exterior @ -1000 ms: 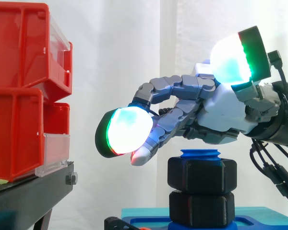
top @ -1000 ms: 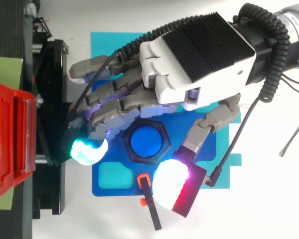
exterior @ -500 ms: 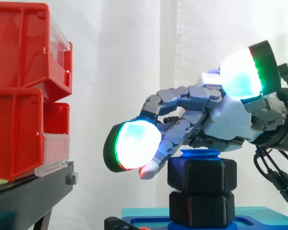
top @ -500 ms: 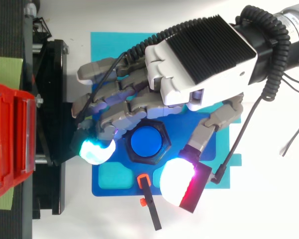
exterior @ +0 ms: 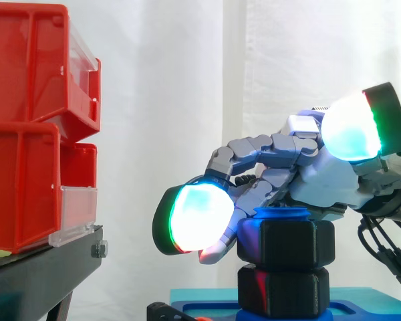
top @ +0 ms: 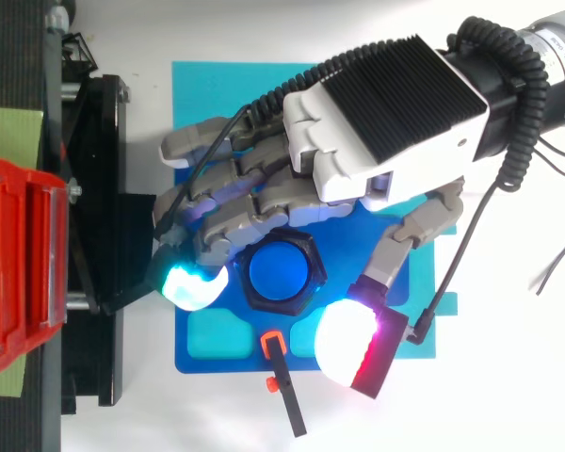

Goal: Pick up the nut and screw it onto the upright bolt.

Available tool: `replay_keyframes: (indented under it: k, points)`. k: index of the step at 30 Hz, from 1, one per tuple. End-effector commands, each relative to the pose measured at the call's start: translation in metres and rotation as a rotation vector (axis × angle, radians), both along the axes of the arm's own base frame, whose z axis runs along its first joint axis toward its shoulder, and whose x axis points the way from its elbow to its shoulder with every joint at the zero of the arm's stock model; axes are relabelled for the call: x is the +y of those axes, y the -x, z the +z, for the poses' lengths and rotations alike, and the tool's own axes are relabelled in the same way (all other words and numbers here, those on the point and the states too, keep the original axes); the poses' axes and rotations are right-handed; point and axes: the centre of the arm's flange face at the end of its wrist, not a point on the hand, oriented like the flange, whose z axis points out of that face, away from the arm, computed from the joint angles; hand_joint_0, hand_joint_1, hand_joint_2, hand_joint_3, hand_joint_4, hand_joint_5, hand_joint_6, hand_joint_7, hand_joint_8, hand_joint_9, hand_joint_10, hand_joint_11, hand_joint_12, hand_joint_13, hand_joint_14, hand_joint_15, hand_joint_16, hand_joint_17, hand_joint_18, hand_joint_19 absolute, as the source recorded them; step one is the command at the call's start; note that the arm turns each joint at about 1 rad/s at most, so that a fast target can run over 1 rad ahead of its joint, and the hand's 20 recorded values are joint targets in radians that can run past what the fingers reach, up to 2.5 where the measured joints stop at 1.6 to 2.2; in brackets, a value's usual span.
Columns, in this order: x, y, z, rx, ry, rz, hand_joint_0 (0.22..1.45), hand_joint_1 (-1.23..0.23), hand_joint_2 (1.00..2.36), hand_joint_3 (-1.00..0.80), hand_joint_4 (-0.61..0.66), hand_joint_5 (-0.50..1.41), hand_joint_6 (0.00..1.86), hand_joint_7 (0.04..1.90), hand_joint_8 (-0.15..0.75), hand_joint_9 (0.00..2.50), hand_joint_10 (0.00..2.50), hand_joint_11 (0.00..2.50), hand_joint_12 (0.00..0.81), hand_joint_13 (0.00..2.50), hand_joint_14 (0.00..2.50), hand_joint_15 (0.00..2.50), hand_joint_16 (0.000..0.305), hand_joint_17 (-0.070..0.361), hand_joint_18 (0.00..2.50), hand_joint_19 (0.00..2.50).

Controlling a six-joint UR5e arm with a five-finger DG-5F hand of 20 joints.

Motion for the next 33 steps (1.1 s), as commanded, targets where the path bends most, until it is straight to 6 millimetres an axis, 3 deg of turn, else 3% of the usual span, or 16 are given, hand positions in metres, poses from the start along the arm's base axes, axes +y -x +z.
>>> replay_keyframes:
  k: [1, 17, 33]
  points:
    - [-0.001, 0.001, 0.0, -0.006, 0.004, 0.011, 0.47, -0.26, 1.0, -0.5, 0.23, -0.13, 0.5, 0.79, 0.259, 0.85, 0.0, 0.0, 0.243, 0.44, 0.0, 0.0, 0.022, 0.051, 0.01, 0.0]
    - [-0.015, 0.004, 0.0, -0.009, 0.009, 0.008, 0.49, -0.28, 1.0, -0.5, 0.26, -0.1, 0.5, 0.97, 0.282, 0.99, 0.0, 0.0, 0.227, 0.58, 0.0, 0.0, 0.017, 0.038, 0.13, 0.0]
    - [-0.046, 0.011, 0.003, -0.045, 0.029, 0.019, 0.5, -0.28, 1.0, -0.5, 0.21, -0.05, 0.5, 1.28, 0.291, 1.07, 0.0, 0.0, 0.225, 0.65, 0.0, 0.0, 0.014, 0.032, 0.2, 0.0]
